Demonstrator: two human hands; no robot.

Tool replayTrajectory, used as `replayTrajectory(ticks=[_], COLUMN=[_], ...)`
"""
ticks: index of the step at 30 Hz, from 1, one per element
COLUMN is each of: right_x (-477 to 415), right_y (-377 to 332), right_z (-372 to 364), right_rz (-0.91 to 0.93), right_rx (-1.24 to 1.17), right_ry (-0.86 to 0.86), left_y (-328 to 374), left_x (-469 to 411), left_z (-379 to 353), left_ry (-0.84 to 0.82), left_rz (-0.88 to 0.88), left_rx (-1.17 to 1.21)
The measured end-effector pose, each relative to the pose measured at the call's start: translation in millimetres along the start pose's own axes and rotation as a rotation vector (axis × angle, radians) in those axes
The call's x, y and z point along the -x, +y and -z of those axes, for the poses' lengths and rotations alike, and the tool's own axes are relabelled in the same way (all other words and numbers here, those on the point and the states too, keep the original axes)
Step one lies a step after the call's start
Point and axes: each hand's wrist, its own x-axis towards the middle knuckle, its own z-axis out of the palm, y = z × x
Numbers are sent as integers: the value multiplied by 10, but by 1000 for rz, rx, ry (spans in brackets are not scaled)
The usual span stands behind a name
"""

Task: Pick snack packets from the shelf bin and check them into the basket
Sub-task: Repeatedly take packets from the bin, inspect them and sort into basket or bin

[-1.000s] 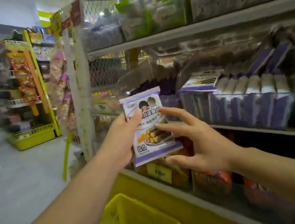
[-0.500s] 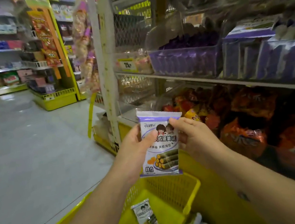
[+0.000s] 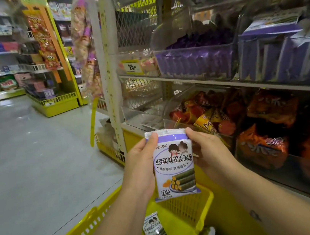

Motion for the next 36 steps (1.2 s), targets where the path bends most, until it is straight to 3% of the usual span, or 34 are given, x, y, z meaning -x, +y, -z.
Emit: replayTrajectory(ticks=[2, 6, 8, 15, 21, 23, 25, 26, 28, 31, 33, 36], right_x=[-9, 50, 67, 19, 37, 29, 12, 16, 55, 131, 115, 54], right_y=[5, -18, -8, -75, -152, -124, -47, -13, 27, 19, 22, -2], right_z=[46, 194, 232, 242, 193, 161, 109, 77, 13, -65, -59, -8], right_rz=[-5, -122, -207, -255, -297, -228, -47, 70, 249, 296, 306, 311], right_rx=[22, 217, 179, 11, -21, 29, 148, 229, 333, 377, 384, 371], right_ry=[-70, -449, -508, -339, -294, -266, -179, -138, -175, -341, -310, -130], left_y=[16, 126, 157, 179, 122, 68, -4, -42, -85, -58, -45, -9], left_x=[2, -41, -68, -26, -42, -37, -45, -41, -12, -4, -23, -50], left_z=[-11, 14, 27, 134, 166, 113, 58, 27, -28, -27, 13, 81], left_ry=[23, 65, 48, -222, -284, -183, -70, -90, -212, -253, -232, -297], left_rz=[18, 128, 195, 340, 357, 251, 39, -42, -31, 100, 96, 59], left_rx=[38, 238, 264, -56, -4, -102, -344, -392, -297, -90, -26, 64])
